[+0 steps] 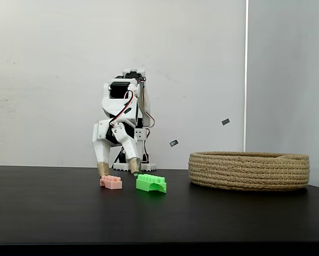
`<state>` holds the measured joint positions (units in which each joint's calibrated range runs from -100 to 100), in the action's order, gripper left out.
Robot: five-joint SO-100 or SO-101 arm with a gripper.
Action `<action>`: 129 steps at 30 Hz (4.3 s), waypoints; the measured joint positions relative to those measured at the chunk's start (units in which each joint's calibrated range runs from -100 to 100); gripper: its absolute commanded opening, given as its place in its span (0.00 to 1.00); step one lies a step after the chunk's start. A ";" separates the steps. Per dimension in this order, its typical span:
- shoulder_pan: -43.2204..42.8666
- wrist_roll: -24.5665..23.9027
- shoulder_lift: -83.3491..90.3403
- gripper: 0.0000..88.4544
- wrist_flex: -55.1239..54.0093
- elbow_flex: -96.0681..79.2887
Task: Place the lego blocks in the tray
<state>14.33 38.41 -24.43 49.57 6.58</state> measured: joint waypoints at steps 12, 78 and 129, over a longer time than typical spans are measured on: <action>-0.73 8.30 1.70 0.33 7.80 3.80; 2.52 20.12 -3.73 0.09 -9.83 0.53; -21.82 9.57 26.21 0.43 -11.37 -18.47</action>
<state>-7.49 47.99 1.78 38.21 -11.89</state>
